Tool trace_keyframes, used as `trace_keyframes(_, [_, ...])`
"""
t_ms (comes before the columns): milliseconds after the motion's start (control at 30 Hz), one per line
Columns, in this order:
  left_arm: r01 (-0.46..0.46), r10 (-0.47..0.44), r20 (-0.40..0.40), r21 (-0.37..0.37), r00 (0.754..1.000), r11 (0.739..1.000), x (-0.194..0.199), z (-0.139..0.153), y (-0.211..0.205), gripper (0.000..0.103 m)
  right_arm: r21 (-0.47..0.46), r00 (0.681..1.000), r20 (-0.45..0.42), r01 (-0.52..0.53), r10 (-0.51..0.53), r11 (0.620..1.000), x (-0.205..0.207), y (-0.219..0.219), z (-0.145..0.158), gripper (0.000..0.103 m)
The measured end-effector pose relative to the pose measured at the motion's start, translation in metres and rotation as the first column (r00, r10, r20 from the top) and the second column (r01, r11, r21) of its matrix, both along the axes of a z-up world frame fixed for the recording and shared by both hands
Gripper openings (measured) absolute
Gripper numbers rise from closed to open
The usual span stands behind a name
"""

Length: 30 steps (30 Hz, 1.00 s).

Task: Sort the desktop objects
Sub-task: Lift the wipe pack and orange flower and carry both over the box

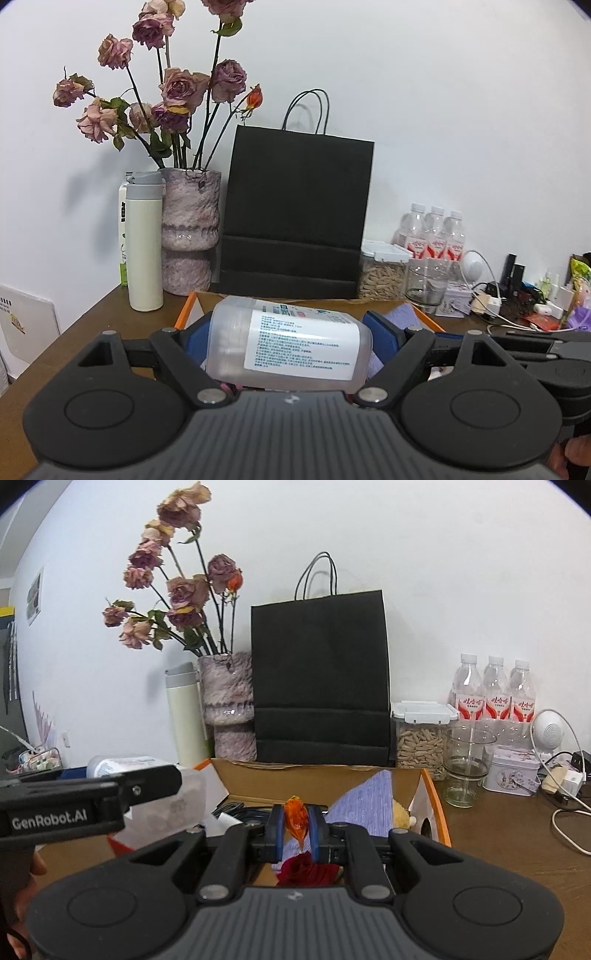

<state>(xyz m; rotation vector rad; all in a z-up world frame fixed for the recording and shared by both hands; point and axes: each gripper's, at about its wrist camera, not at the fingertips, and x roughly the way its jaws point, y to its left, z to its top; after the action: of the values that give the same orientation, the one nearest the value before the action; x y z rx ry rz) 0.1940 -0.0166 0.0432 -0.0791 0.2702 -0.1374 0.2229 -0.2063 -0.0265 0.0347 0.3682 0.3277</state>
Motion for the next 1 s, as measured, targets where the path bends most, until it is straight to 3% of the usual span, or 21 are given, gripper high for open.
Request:
trace_keyframes(600, [-0.02,0.021,-0.054,0.025,0.998,0.999,0.069,-0.027,0.003,0.085,-0.051,0.997,-0.073,0.028,-0.032,0.998,0.069,-0.003,-0.034,0.013])
trace_keyframes(767, [-0.017,0.02,-0.098,0.039,0.995,0.999,0.078,-0.043,0.004,0.085,-0.072,0.994,-0.108,0.022,-0.03,0.997,0.075,-0.005,-0.048,0.013])
trace_keyframes(1000, [-0.013,0.017,-0.086,0.057,0.996,0.998,0.072,-0.047,0.002,0.085,-0.091,0.993,-0.114,0.011,-0.021,0.996,0.07,-0.001,-0.052,0.013])
